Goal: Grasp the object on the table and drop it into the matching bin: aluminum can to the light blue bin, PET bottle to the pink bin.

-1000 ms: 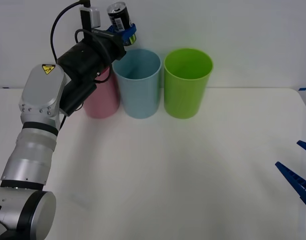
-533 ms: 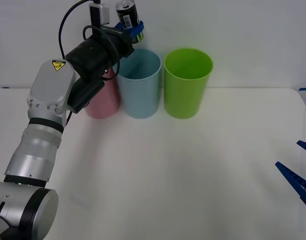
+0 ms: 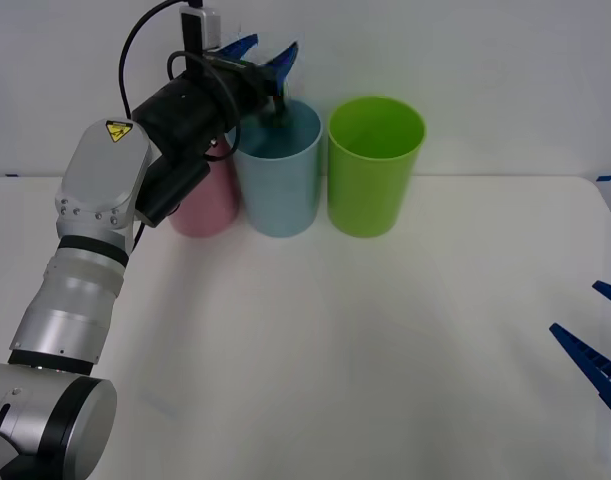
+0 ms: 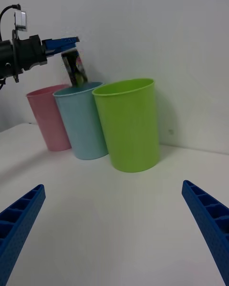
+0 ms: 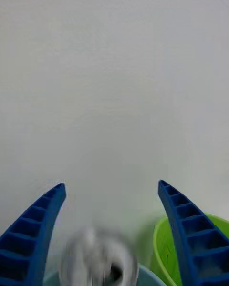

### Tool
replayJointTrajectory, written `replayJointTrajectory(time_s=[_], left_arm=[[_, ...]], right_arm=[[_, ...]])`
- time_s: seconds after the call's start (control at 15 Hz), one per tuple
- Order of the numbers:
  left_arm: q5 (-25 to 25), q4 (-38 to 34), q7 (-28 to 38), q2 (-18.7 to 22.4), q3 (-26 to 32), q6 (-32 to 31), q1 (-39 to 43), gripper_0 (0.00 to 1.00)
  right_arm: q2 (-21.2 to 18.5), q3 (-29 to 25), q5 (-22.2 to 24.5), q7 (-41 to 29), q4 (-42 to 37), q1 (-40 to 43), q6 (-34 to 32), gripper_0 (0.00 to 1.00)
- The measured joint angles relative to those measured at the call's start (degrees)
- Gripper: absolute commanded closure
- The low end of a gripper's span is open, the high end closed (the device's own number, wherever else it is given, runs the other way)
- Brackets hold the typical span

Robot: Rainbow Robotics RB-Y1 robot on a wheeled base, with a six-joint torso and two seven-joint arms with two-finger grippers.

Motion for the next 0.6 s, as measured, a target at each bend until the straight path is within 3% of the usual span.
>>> replayJointTrajectory(time_s=[0.6], left_arm=[[1.81,0.04,-0.09,0.07,0.0,-0.03,0.57,0.0]], right_arm=[[0.0,0.0,0.0,0.0,0.0,0.0,0.0,0.0]])
